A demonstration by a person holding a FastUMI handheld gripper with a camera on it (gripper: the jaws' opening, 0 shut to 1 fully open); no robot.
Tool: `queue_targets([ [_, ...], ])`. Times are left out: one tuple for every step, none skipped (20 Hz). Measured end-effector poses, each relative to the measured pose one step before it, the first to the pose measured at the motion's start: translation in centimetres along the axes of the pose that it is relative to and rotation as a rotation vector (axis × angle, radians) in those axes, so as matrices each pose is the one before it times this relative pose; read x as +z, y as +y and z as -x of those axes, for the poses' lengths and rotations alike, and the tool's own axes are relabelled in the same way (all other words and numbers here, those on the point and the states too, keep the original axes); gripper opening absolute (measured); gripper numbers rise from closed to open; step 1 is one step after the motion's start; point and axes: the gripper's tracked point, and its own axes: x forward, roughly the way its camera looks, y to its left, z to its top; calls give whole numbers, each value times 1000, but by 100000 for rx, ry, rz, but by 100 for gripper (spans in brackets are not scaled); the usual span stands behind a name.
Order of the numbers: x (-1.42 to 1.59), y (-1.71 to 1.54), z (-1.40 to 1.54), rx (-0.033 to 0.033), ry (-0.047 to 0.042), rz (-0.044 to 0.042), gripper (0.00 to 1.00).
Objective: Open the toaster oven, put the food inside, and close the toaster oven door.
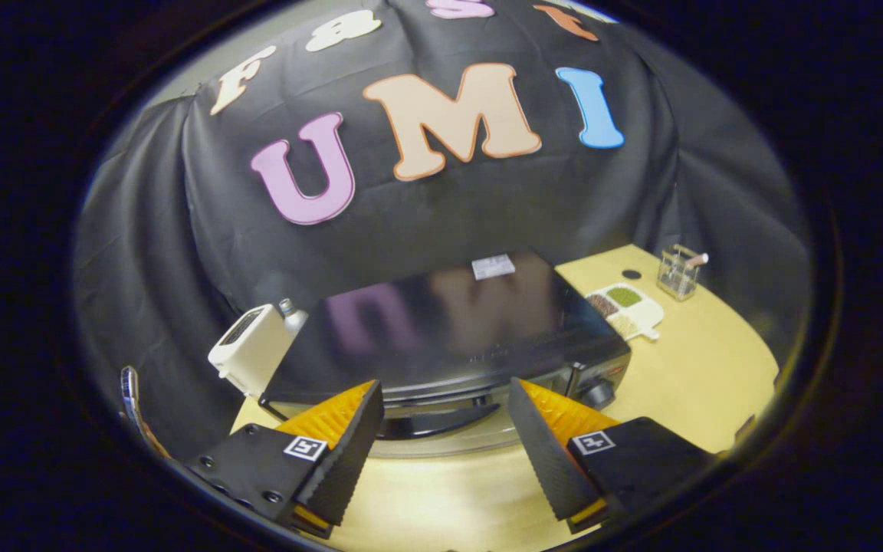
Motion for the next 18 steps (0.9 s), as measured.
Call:
queue_targets([
  [2149,-105,764,-380,-3784,1245,100],
  [2291,152,702,-153,-3917,1634,100],
  [2339,-115,884,-526,-3724,2497,100],
  [2374,42,739,-738,-3936,3232,100],
  [2009,-260,477,-842,-3973,3174,100],
  [2219,144,404,-170,-3535,2555,100],
  [1972,256,302,348,-3328,1974,100],
  [1741,349,451,468,-3123,1381,100],
  [1511,169,375,-33,-2391,904,100],
  [1201,135,231,-184,-1851,708,100],
  [1366,441,251,-254,-1502,575,100],
  [888,242,162,192,-1468,500,100],
  [658,158,16,162,-1198,487,100],
  [647,220,89,300,-1021,506,100],
  [330,55,-18,-220,-783,104,100],
  [287,119,-18,-164,-395,-507,100],
  [-60,265,101,291,277,-980,100],
  [-84,454,119,1150,370,-741,100],
])
